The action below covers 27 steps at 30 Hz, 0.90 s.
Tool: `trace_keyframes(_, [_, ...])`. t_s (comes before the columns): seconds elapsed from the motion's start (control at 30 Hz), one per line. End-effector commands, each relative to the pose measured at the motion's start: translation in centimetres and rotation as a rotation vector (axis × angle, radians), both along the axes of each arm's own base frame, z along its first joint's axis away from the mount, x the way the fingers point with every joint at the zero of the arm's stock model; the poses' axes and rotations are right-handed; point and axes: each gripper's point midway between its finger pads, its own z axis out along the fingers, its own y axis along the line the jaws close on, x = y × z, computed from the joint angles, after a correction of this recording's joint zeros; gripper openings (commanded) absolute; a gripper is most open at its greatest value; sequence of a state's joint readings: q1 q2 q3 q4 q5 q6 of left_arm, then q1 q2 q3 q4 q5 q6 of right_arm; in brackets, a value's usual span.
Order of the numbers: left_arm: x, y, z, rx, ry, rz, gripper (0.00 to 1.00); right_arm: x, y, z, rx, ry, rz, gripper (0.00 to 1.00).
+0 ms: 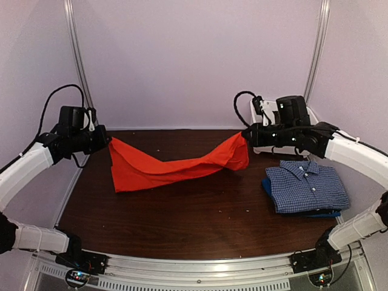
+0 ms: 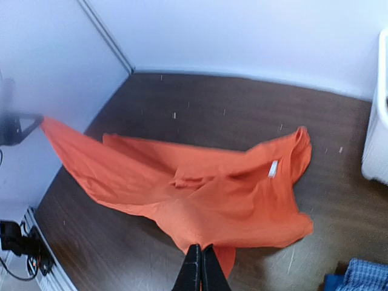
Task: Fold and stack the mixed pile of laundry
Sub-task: Flatten out the crumpled T-shirt at the center of the board.
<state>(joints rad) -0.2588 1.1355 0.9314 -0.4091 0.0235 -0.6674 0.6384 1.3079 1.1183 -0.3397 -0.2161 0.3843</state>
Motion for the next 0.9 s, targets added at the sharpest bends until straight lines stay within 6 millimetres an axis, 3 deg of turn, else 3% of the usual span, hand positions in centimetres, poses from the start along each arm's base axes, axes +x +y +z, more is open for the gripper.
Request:
trace_keyframes(0.0, [2.2,-0.2,10.3,0.061,-0.243,-0.055,0.0,4.0,-3.7,10.6,-0.011,-0.284,-0.095,0.0])
trace_keyframes(0.07, [2.7,-0.4,14.2,0.07,-0.322,-0.071,0.0,4.8,-4.9,16.2,0.03,-0.403,-0.126,0.0])
trace_keyframes(0.17, [3.0,-1.1,18.7,0.074,-0.403,-0.115,0.0,5.3,-5.3,21.3,0.038,-0.509,-0.131,0.0])
trace_keyframes(0.37, [1.7,-2.0,23.9,0.071,-0.502,-0.188,0.0,5.0,-5.2,26.2,0.028,-0.594,-0.109,0.0])
trace_keyframes(0.6, [-4.4,-3.3,29.0,0.032,-0.651,-0.338,0.0,-1.5,-4.8,31.6,0.117,-0.707,0.025,0.0])
trace_keyframes(0.73, [-7.4,-3.6,30.6,0.01,-0.705,-0.396,0.0,-6.2,-4.5,33.7,0.126,-0.785,0.097,0.0])
trace_keyframes(0.87, [-10.6,-3.8,32.7,-0.014,-0.773,-0.444,0.0,-9.5,-5.2,35.5,0.136,-0.841,0.133,0.0])
